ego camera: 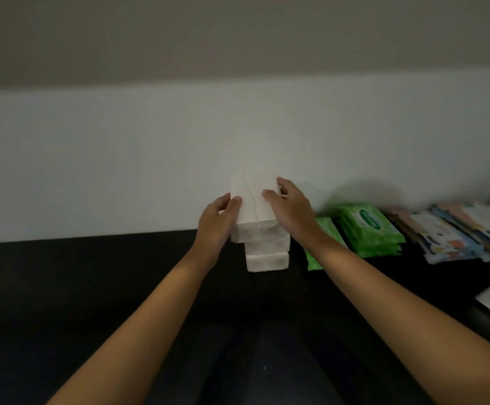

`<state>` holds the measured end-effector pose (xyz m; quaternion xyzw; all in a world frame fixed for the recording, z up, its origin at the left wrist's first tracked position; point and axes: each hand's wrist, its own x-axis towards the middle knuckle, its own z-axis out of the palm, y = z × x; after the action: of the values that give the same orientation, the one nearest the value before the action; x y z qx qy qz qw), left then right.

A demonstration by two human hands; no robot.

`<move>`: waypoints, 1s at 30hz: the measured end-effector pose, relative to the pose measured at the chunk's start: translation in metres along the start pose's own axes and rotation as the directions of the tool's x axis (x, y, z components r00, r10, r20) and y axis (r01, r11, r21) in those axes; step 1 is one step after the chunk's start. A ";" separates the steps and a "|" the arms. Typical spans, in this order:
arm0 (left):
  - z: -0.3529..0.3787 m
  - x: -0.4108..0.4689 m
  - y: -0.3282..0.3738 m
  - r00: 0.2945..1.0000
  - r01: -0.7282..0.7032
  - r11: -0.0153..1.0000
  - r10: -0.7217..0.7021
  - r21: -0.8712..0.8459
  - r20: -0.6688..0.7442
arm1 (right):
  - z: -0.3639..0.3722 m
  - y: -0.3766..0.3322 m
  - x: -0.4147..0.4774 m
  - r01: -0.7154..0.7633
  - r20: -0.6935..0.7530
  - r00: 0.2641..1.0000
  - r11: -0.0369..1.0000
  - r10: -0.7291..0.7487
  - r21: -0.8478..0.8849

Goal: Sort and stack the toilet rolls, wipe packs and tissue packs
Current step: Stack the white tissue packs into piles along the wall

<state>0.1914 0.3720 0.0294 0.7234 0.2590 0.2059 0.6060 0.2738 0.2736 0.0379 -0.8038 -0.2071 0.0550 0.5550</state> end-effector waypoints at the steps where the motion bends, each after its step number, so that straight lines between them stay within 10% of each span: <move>1: -0.002 0.008 0.000 1.000 0.009 1.000 -0.009 0.000 -0.011 | 0.005 -0.003 0.007 -0.002 0.005 1.000 1.000 0.002 -0.029; 30: 0.011 0.066 -0.034 0.976 0.197 0.979 -0.190 -0.053 0.106 | 0.014 0.035 0.050 -0.143 0.029 0.989 0.982 0.148 -0.122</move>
<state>0.2461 0.4092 -0.0072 0.6848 0.2908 0.1173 0.6579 0.3247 0.2947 0.0075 -0.8475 -0.1612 0.0979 0.4962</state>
